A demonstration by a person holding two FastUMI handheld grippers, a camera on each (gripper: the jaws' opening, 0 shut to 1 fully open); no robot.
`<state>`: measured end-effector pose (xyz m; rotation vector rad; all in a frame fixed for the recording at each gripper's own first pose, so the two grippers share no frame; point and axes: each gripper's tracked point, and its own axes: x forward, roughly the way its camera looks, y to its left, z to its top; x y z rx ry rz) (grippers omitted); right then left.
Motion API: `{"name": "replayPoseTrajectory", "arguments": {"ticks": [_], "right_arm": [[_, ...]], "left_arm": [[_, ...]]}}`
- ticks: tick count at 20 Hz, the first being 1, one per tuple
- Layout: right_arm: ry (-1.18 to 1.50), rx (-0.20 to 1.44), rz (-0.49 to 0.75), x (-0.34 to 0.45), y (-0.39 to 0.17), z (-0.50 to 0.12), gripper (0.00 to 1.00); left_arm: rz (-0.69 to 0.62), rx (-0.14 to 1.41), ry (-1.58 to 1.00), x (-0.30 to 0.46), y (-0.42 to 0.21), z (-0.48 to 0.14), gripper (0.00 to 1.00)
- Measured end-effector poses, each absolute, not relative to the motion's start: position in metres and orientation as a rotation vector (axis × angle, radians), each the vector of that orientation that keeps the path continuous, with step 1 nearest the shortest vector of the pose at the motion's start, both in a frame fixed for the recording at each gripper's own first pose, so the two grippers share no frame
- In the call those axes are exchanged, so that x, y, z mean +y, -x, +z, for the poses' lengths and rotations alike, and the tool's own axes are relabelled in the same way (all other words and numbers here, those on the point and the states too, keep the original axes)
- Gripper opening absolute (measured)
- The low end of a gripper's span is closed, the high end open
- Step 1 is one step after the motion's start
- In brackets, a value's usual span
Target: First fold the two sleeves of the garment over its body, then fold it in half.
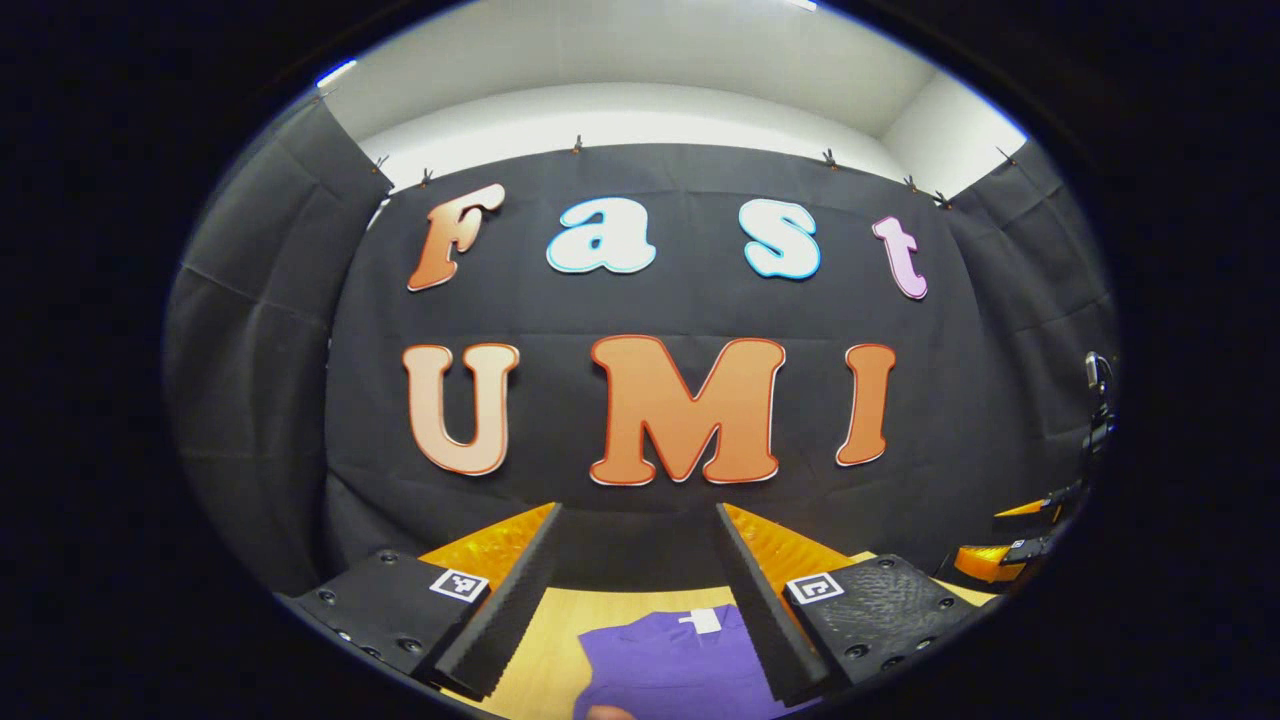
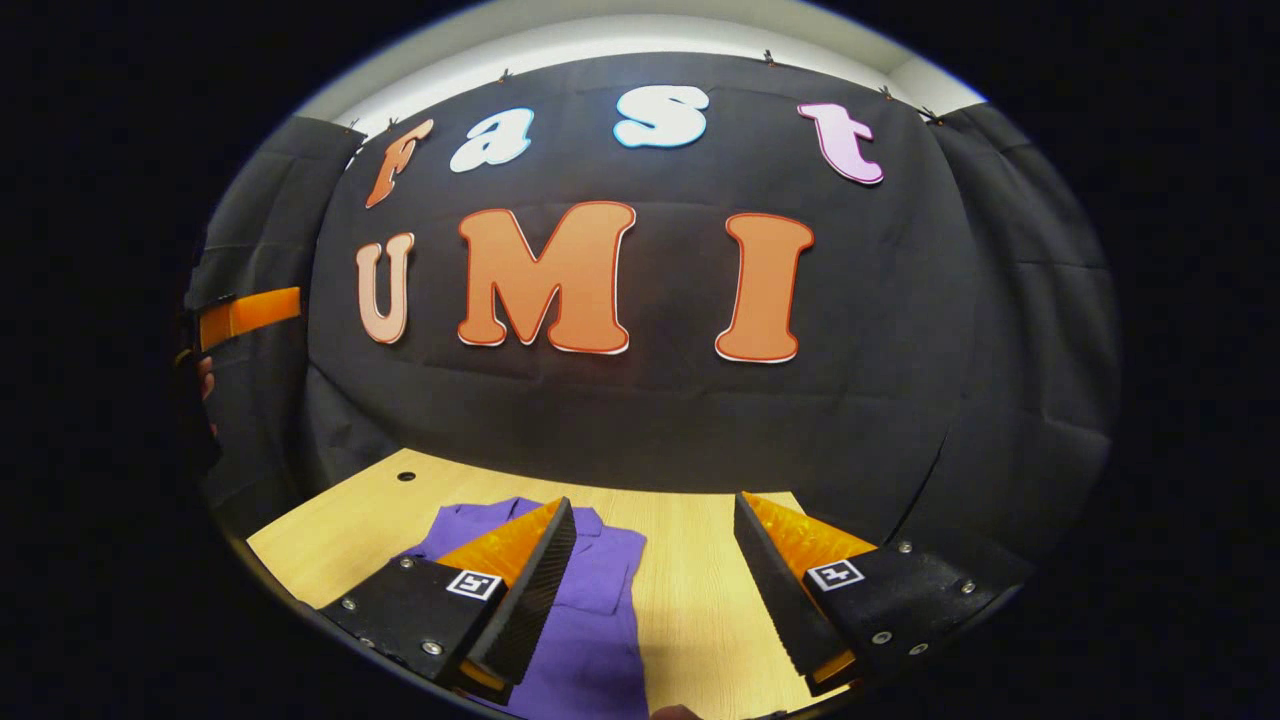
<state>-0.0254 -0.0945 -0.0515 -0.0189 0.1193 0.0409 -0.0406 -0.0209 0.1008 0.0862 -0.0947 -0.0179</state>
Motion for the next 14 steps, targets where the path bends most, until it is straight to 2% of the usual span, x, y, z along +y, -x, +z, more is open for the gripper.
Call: {"name": "replayPoseTrajectory", "arguments": {"ticks": [5,8,9,10,14], "right_arm": [[0.029,0.170,0.010,-0.086,0.067,-0.078,0.95],[-0.003,0.281,0.052,-0.073,0.086,-0.119,0.95],[-0.026,0.330,0.077,-0.067,0.093,-0.134,0.95],[-0.041,0.378,0.093,-0.063,0.100,-0.149,0.95],[-0.083,0.530,0.111,-0.061,0.119,-0.201,0.95]], "left_arm": [[0.005,-0.058,-0.090,0.015,0.095,0.065,0.90],[0.011,0.066,-0.088,0.026,0.114,0.011,0.93],[0.015,0.112,-0.077,0.030,0.119,-0.008,0.90],[0.016,0.165,-0.064,0.032,0.125,-0.030,0.93],[0.046,0.345,-0.046,0.053,0.141,-0.096,0.93]]}}
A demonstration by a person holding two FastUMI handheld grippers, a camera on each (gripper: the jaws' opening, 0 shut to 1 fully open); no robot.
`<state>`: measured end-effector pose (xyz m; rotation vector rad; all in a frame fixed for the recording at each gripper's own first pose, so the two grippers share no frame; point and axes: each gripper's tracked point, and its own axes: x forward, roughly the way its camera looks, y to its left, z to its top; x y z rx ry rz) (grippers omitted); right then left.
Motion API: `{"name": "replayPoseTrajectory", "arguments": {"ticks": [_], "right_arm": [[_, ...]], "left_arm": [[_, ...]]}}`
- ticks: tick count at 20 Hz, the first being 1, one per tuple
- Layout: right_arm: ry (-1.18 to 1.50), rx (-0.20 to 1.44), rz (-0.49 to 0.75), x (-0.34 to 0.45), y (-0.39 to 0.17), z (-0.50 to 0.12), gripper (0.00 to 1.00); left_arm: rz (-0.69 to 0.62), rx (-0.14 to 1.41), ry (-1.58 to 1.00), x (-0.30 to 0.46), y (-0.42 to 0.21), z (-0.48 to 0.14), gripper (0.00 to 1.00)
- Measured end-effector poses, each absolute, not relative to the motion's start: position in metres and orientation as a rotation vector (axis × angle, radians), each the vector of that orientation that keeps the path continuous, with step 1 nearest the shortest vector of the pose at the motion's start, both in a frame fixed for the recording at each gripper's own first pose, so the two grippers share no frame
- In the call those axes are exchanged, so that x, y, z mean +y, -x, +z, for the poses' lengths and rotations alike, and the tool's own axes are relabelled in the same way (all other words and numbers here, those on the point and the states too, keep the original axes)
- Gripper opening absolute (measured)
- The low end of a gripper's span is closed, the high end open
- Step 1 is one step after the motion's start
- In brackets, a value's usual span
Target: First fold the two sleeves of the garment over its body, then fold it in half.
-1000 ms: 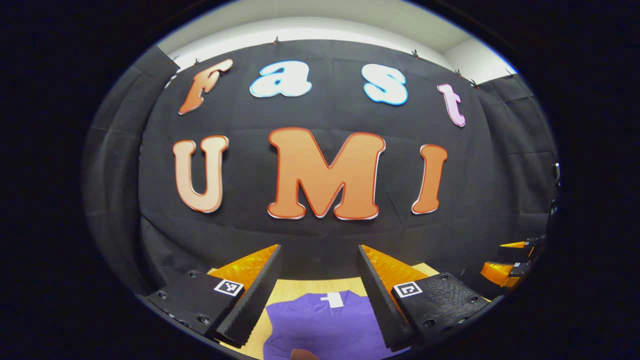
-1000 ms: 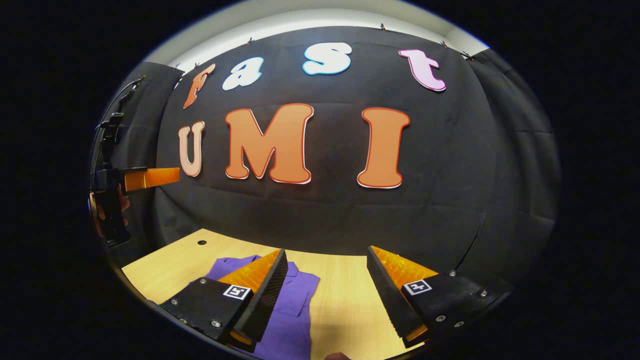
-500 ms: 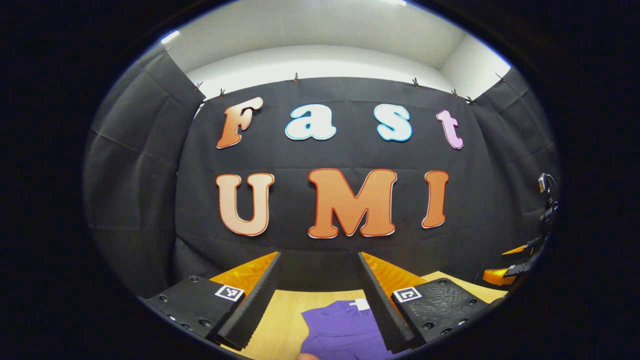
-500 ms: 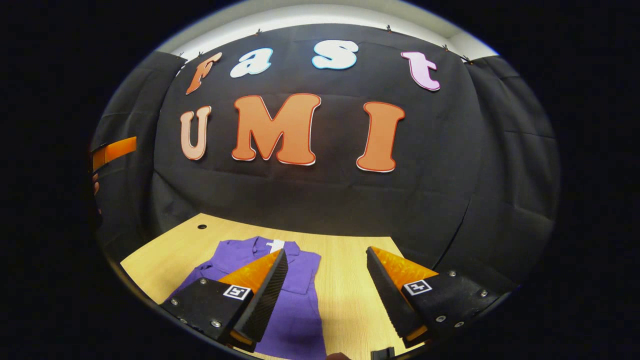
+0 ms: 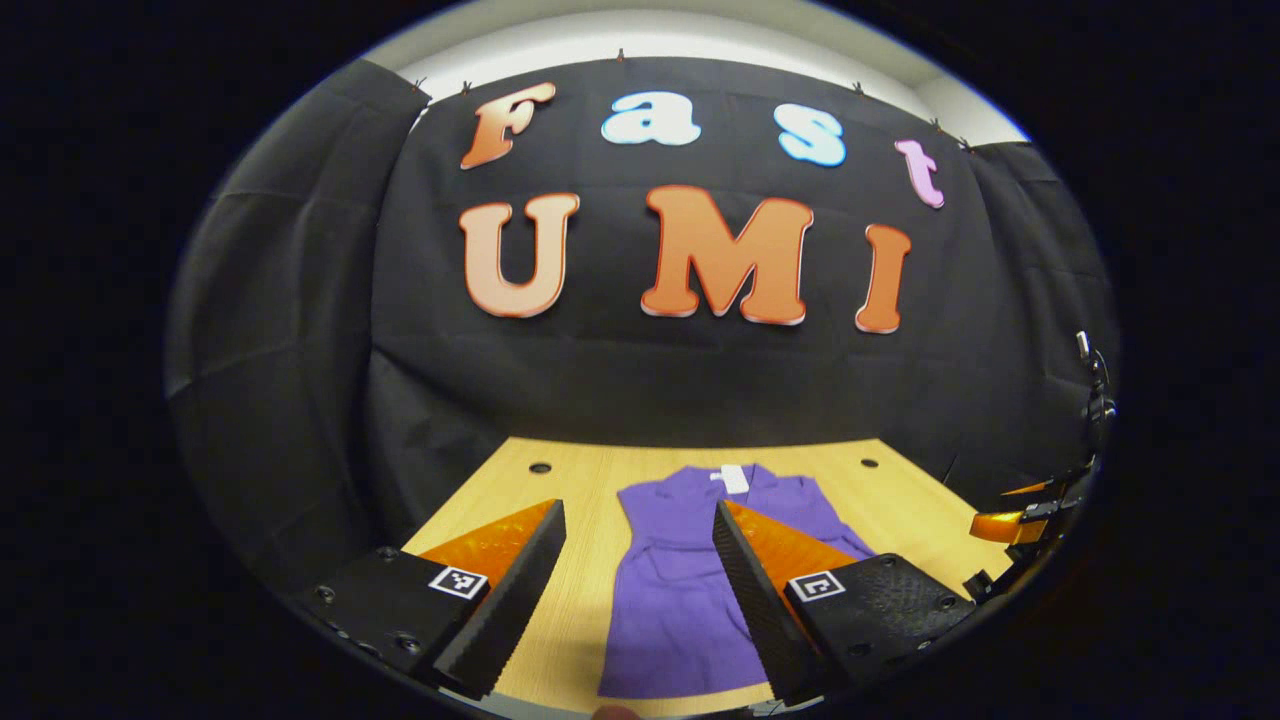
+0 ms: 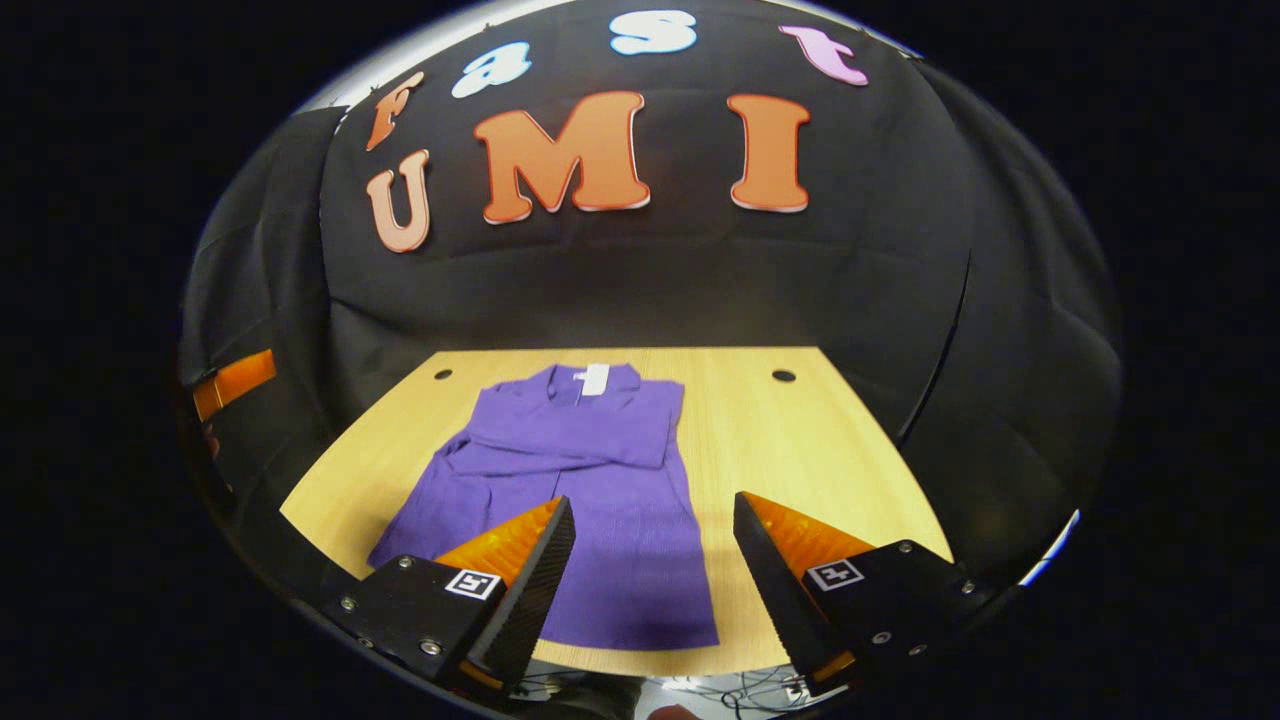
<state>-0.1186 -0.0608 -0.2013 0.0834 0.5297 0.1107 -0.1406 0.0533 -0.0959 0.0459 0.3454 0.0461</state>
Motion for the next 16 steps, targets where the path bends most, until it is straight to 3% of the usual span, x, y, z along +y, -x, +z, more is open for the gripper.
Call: {"name": "replayPoseTrajectory", "arguments": {"ticks": [8,16], "right_arm": [[-0.113,0.840,0.101,-0.068,0.140,-0.313,0.96],[-0.092,1.023,0.112,-0.076,0.136,-0.367,0.96]], "left_arm": [[0.076,0.670,-0.137,0.075,0.163,-0.238,0.94],[0.081,0.962,-0.048,0.077,0.174,-0.333,0.93]]}}
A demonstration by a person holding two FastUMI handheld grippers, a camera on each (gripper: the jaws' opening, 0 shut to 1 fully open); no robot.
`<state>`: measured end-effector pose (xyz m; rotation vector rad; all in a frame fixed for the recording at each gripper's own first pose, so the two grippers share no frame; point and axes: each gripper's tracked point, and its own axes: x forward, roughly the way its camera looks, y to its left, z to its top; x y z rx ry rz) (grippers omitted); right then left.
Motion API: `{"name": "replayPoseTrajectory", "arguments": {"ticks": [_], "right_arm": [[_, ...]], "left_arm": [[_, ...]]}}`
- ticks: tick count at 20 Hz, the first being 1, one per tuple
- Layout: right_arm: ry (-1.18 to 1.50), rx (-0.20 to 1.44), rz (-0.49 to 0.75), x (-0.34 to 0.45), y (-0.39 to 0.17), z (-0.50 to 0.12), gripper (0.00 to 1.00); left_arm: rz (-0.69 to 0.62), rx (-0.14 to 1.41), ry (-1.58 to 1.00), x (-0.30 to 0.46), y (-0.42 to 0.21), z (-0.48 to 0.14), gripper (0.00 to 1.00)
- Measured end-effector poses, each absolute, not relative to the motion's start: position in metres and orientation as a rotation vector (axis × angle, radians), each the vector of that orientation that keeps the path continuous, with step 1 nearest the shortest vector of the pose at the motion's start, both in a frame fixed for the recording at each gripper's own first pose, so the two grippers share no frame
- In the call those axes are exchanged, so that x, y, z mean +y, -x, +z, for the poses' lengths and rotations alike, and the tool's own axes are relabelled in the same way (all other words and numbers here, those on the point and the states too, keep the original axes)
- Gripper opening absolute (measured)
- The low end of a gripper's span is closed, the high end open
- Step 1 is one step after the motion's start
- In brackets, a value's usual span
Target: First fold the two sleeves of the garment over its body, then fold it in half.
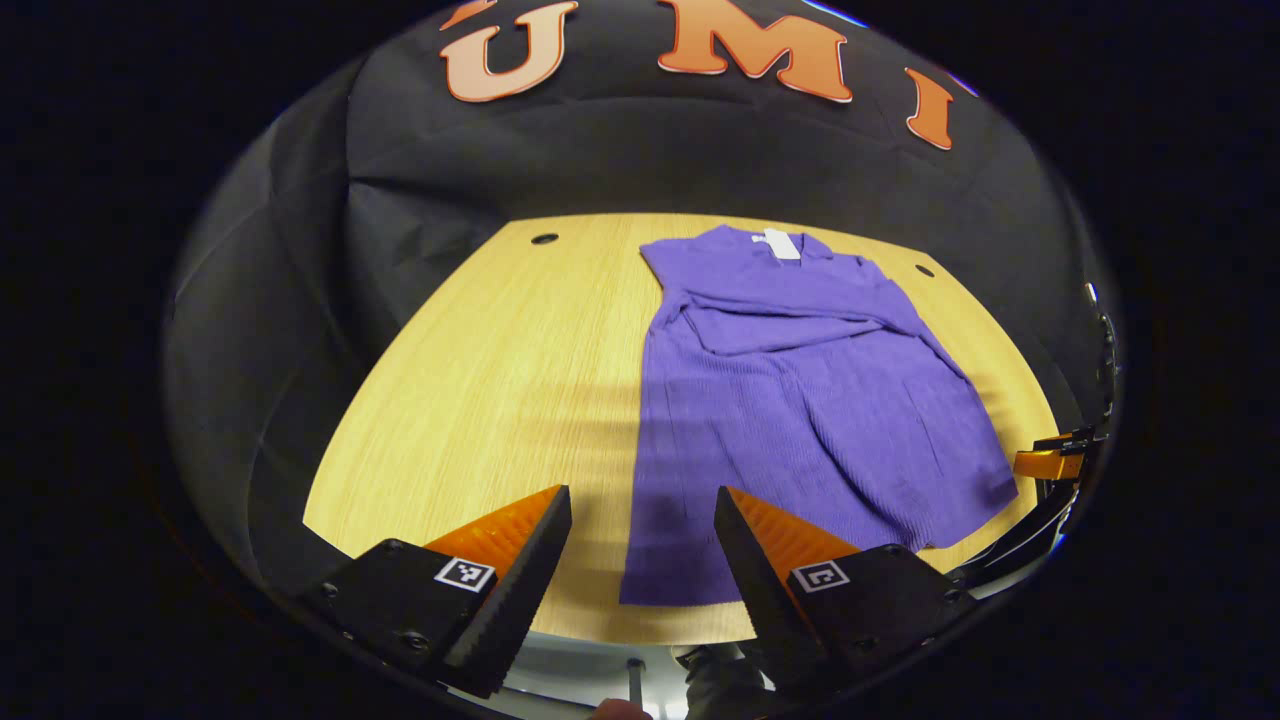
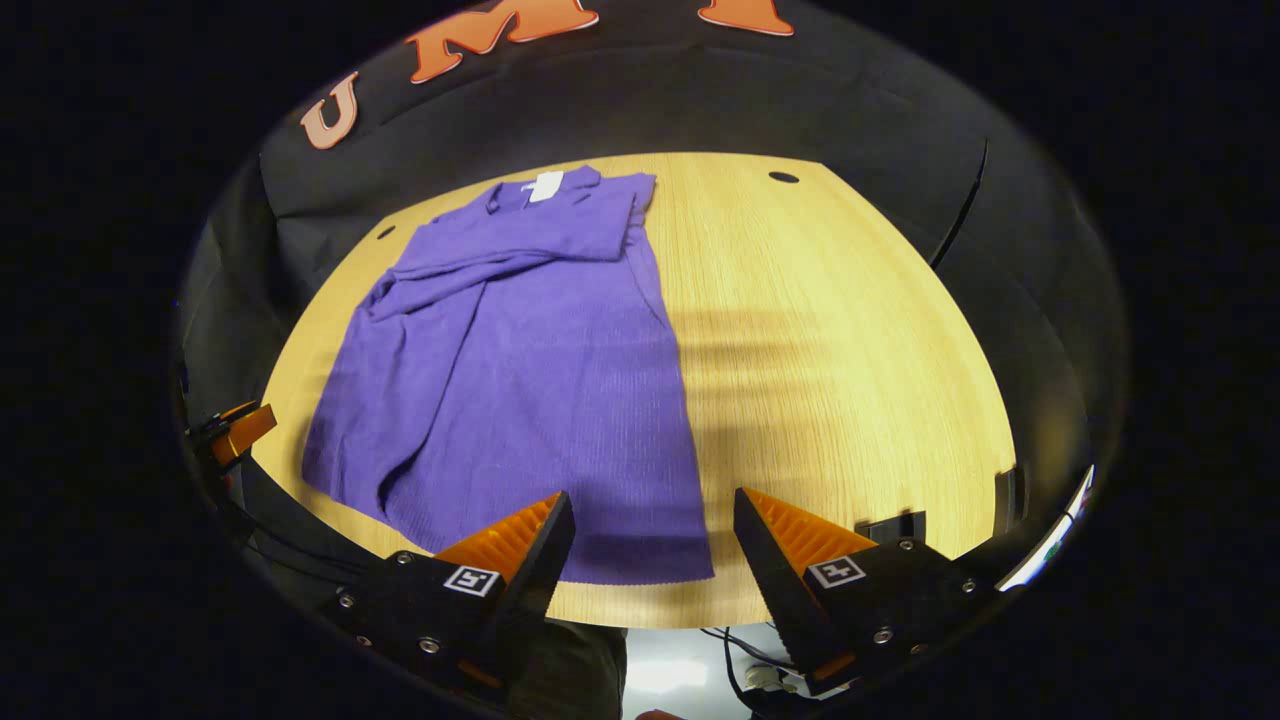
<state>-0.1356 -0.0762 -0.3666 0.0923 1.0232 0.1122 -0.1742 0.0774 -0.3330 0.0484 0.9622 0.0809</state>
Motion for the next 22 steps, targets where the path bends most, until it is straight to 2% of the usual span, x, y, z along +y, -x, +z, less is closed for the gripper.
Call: {"name": "replayPoseTrajectory", "arguments": {"ticks": [11,16,17,18,19,20,21,22], "right_arm": [[-0.040,1.234,0.118,-0.076,0.143,-0.401,0.95],[0.014,1.334,0.126,-0.076,0.152,-0.404,0.95],[0.015,1.345,0.132,-0.074,0.151,-0.404,0.80],[0.012,1.355,0.132,-0.072,0.151,-0.405,0.87],[0.010,1.363,0.129,-0.072,0.152,-0.404,0.76],[-0.003,1.365,0.131,-0.070,0.151,-0.404,0.69],[-0.018,1.364,0.134,-0.068,0.151,-0.403,0.41],[-0.045,1.363,0.147,-0.063,0.151,-0.402,0.42]], "left_arm": [[0.071,1.338,-0.013,0.077,0.200,-0.406,0.93],[0.117,1.473,0.043,0.082,0.201,-0.407,0.93],[0.114,1.500,0.037,0.082,0.201,-0.407,0.93],[0.107,1.522,0.033,0.080,0.200,-0.408,0.93],[0.095,1.534,0.032,0.076,0.198,-0.407,0.93],[0.092,1.540,0.033,0.073,0.195,-0.409,0.82],[0.082,1.547,0.041,0.069,0.196,-0.406,0.68],[0.070,1.552,0.043,0.068,0.196,-0.406,0.54]]}}
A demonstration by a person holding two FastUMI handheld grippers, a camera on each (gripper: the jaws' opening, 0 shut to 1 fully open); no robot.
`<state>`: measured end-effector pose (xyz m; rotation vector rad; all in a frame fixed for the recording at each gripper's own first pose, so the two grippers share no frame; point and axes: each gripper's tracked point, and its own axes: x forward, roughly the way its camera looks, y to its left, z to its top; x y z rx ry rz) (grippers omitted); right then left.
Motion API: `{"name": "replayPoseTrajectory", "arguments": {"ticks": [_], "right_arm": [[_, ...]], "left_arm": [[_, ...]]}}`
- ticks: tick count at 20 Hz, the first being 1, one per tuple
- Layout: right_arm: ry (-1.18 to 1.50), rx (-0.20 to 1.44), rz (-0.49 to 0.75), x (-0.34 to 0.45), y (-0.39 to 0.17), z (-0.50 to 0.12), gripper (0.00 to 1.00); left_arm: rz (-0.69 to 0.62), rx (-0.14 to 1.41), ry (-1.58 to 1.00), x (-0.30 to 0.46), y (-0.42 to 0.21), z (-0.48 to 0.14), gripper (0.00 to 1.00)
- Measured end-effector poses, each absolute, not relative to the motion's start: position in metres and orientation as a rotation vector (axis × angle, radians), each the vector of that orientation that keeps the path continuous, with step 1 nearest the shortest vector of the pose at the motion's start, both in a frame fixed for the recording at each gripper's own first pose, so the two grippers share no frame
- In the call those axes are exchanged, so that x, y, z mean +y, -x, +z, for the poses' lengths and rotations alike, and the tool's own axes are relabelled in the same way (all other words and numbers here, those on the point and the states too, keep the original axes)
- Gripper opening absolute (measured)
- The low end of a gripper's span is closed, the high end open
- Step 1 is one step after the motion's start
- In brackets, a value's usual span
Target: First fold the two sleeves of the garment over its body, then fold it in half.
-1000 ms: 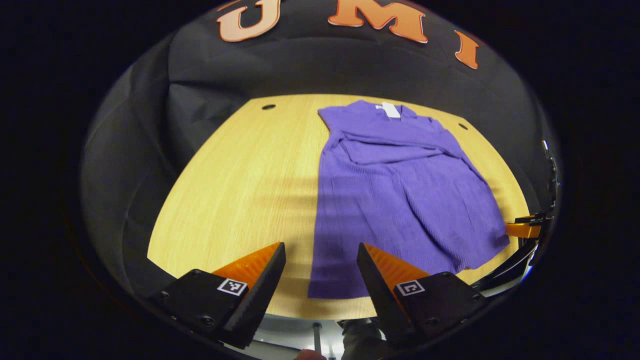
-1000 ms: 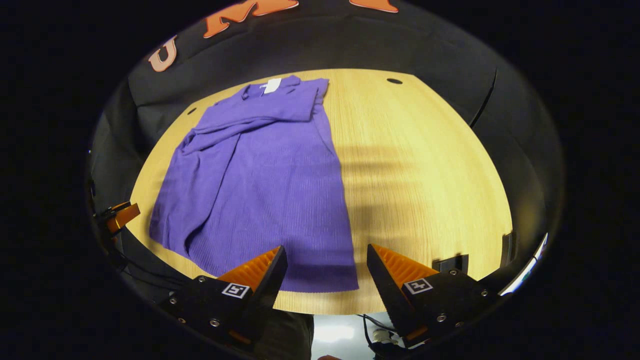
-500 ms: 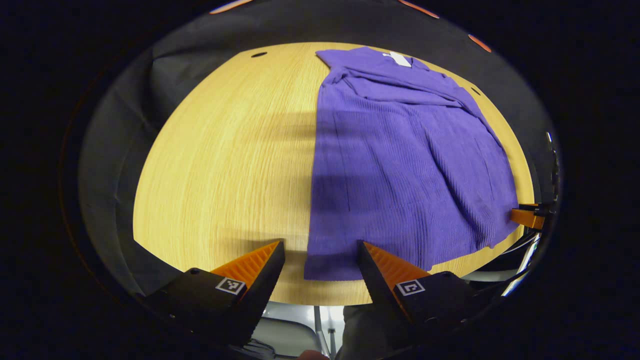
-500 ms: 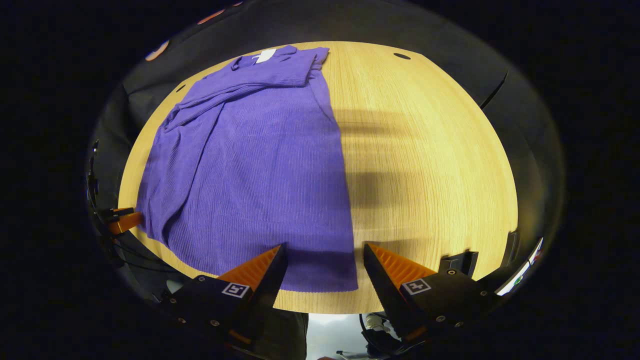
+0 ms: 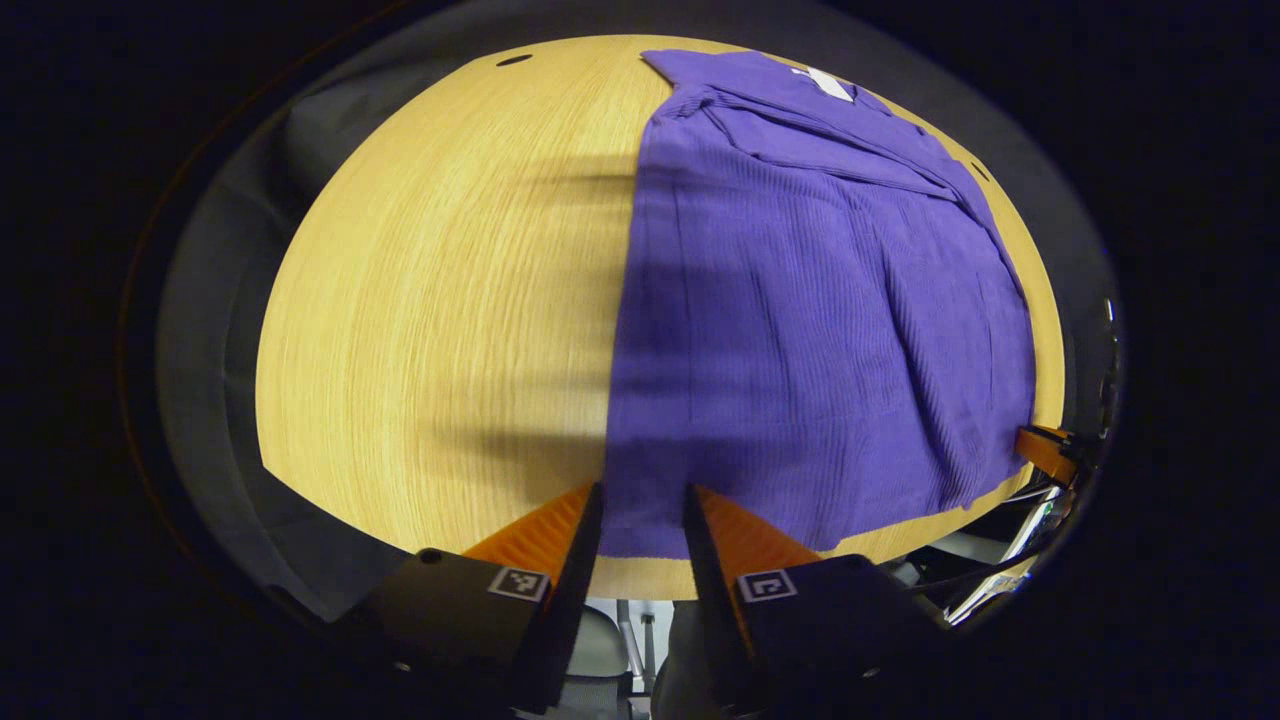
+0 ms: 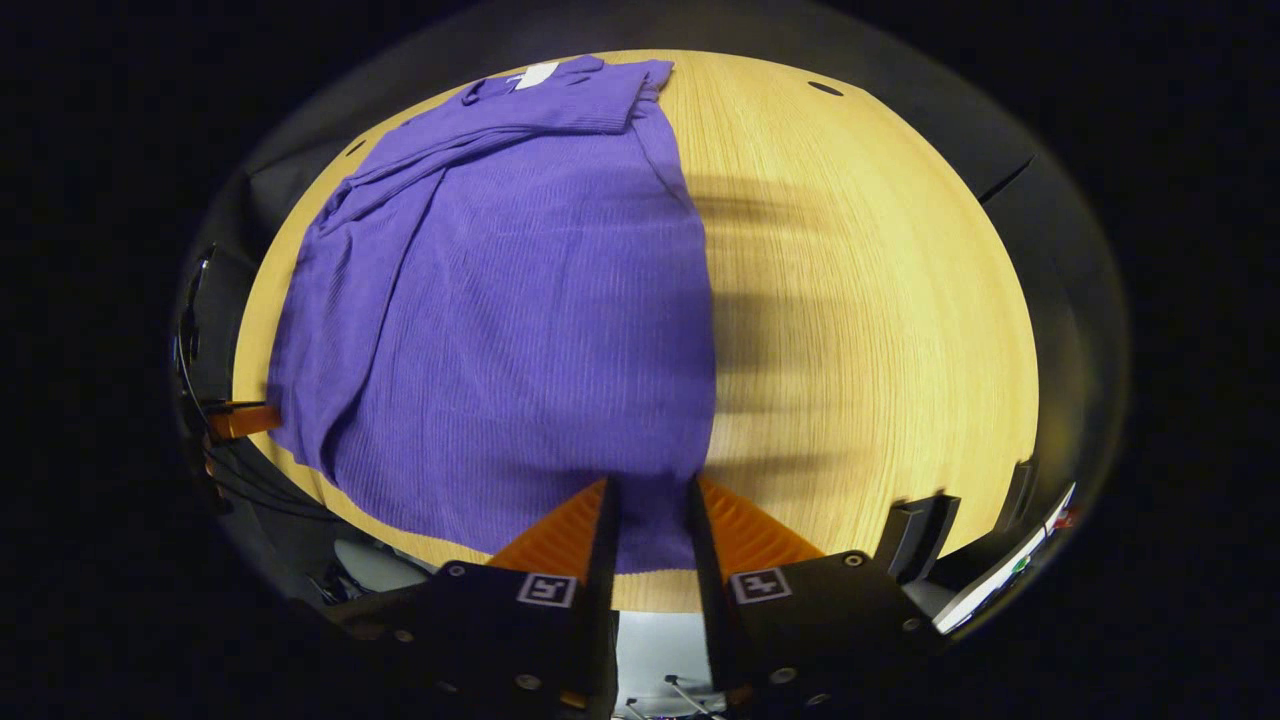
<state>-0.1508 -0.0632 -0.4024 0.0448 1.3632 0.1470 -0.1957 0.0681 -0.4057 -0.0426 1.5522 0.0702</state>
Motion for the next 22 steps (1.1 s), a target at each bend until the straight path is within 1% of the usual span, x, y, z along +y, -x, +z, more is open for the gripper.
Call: {"name": "replayPoseTrajectory", "arguments": {"ticks": [1,2,3,4,5,6,8,12,20,22], "right_arm": [[-0.074,1.365,0.157,-0.059,0.153,-0.402,0.30],[-0.099,1.364,0.159,-0.057,0.152,-0.402,0.25],[-0.122,1.356,0.155,-0.057,0.151,-0.402,0.16],[-0.153,1.356,0.153,-0.055,0.149,-0.401,0.11],[-0.186,1.359,0.157,-0.053,0.148,-0.401,0.05],[-0.218,1.367,0.168,-0.049,0.148,-0.400,0.04],[-0.256,1.344,0.180,-0.046,0.143,-0.391,0.03],[-0.289,1.287,0.191,-0.046,0.132,-0.368,0.03],[-0.371,1.112,0.281,-0.025,0.087,-0.284,0.01],[-0.267,1.119,0.251,-0.039,0.085,-0.291,0.01]], "left_arm": [[0.060,1.551,0.047,0.068,0.197,-0.405,0.49],[0.052,1.551,0.060,0.067,0.196,-0.404,0.38],[0.049,1.543,0.080,0.065,0.196,-0.405,0.30],[0.041,1.547,0.087,0.064,0.195,-0.405,0.14],[0.035,1.549,0.101,0.063,0.195,-0.405,0.11],[0.042,1.556,0.125,0.063,0.195,-0.403,0.07],[0.038,1.541,0.171,0.061,0.192,-0.394,0.05],[-0.010,1.486,0.175,0.056,0.180,-0.366,0.05],[-0.087,1.349,0.145,0.051,0.130,-0.294,0.05],[-0.096,1.327,0.125,0.046,0.120,-0.287,0.05]]}}
